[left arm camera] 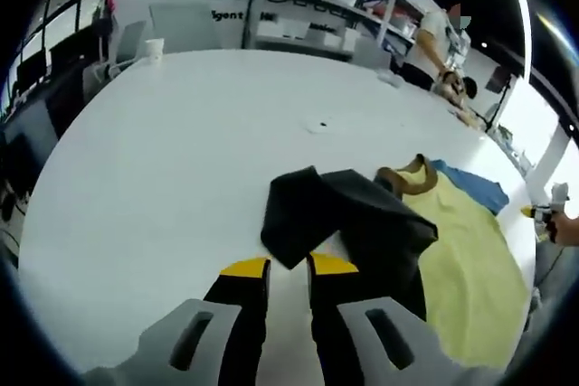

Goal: Fold the garment on the visible template until the final outline fits inside the template.

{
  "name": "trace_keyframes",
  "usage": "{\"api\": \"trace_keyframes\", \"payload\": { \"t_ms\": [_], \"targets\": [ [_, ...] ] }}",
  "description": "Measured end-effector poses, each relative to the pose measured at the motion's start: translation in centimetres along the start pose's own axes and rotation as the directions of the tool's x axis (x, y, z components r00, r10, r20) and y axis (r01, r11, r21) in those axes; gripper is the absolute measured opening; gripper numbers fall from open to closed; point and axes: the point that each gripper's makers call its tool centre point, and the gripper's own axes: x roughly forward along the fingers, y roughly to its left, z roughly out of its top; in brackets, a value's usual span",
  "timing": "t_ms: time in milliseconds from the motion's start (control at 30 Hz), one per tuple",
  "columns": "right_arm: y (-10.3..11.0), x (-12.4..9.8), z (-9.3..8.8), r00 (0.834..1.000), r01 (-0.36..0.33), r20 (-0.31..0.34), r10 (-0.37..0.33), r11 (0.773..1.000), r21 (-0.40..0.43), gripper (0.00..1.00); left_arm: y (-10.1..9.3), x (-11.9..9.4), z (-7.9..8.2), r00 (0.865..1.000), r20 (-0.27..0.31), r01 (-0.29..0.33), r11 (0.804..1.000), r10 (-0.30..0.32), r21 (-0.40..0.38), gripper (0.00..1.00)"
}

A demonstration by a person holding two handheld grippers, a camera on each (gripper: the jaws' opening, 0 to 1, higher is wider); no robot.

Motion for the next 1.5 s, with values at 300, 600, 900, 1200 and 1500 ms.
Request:
{"api": "trace_keyframes", "payload": {
  "t_ms": [300, 600, 900, 1200, 1500],
  "targets": [
    [-0.5, -0.4, -0.3, 1.000, 0.010, -0.001, -0.010, 1.000, 0.004, 0.00, 0.6, 0.3, 0.5, 0.999, -0.009, -0.036, 0.997, 0.037, 0.068, 0.08],
    [-0.5, -0.4, -0.5, 1.000, 0.010, -0.001, -0.010, 1.000, 0.008, 0.00, 1.8, -0.7, 1.1, 0.998, 0.020, -0.058, 0.988, 0.055, 0.143, 0.02],
    [0.1, -0.2, 0.2, 1.000, -0.001, 0.010, 0.001, 1.000, 0.002, 0.00, 4.4, -4.7, 2.9, 0.991, 0.083, -0.130, 0.939, 0.108, 0.320, 0.02],
    [1.3, 0.0, 0.9, 1.000, -0.022, 0.022, 0.022, 1.000, -0.007, 0.00, 8.0, -8.3, 2.6, 0.974, 0.092, -0.225, 0.817, 0.208, 0.531, 0.02],
    [1.9, -0.1, 1.4, 0.999, -0.031, 0.027, 0.031, 0.999, -0.015, 0.00, 11.4, -11.1, 0.8, 0.956, 0.082, -0.271, 0.745, 0.281, 0.609, 0.02]
  ]
}}
